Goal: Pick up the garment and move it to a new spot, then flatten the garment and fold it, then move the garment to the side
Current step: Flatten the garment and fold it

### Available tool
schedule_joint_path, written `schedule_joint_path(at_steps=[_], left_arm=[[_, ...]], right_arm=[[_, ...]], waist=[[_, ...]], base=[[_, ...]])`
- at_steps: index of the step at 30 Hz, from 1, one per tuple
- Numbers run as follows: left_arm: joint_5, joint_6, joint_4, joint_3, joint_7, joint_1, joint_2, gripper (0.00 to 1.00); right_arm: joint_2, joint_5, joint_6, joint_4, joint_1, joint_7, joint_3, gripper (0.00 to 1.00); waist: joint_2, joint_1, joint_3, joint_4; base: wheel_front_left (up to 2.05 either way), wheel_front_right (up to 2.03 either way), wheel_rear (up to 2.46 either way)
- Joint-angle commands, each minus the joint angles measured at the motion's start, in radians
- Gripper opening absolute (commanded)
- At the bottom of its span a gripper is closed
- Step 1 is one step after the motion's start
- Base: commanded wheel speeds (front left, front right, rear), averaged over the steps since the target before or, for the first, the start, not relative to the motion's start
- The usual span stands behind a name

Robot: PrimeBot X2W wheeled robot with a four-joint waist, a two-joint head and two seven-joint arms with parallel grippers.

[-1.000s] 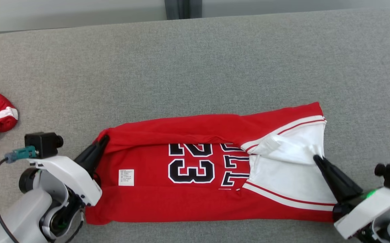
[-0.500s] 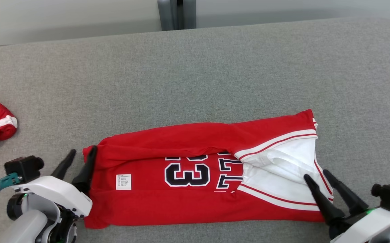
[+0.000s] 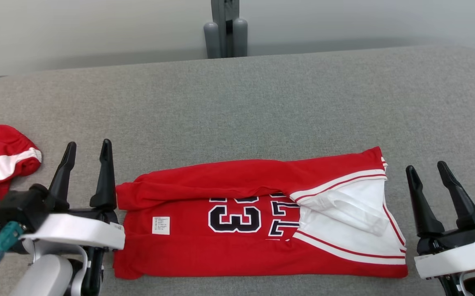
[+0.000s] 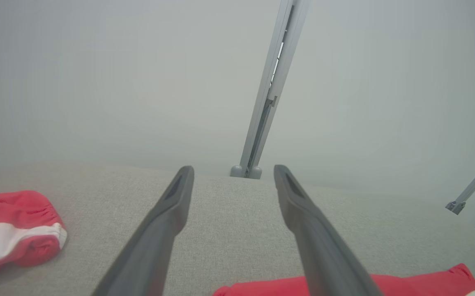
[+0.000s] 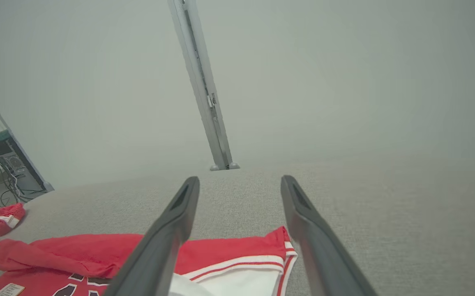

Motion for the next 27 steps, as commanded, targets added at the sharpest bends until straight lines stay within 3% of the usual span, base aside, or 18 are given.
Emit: schedule_joint_path(at_steps=[1, 12, 20, 27], left_arm=[[0.049, 0.012, -0.019, 0.016, -0.003, 0.025, -0.008, 1.00], [0.237, -0.056, 0.029, 0.057, -0.003, 0.132, -0.090, 1.00], [0.290, -0.123, 0.104, 0.084, -0.003, 0.161, -0.131, 1.00], [0.318, -0.146, 0.126, 0.093, -0.003, 0.152, -0.152, 1.00]], right_arm=[[0.010, -0.033, 0.000, 0.002, -0.016, 0.008, -0.013, 1.00], [0.087, -0.205, 0.000, 0.089, 0.017, 0.005, -0.037, 1.00], [0.104, -0.216, 0.000, 0.133, 0.045, -0.003, -0.042, 1.00], [0.099, -0.210, 0.000, 0.150, 0.030, -0.003, -0.045, 1.00]], waist=[[0.0000, 0.0000, -0.015, 0.008], [0.0000, 0.0000, -0.096, 0.022], [0.0000, 0.0000, -0.126, 0.030], [0.0000, 0.0000, -0.121, 0.050]], base=[[0.00, 0.00, 0.00], [0.00, 0.00, 0.00], [0.00, 0.00, 0.00], [0.00, 0.00, 0.00]])
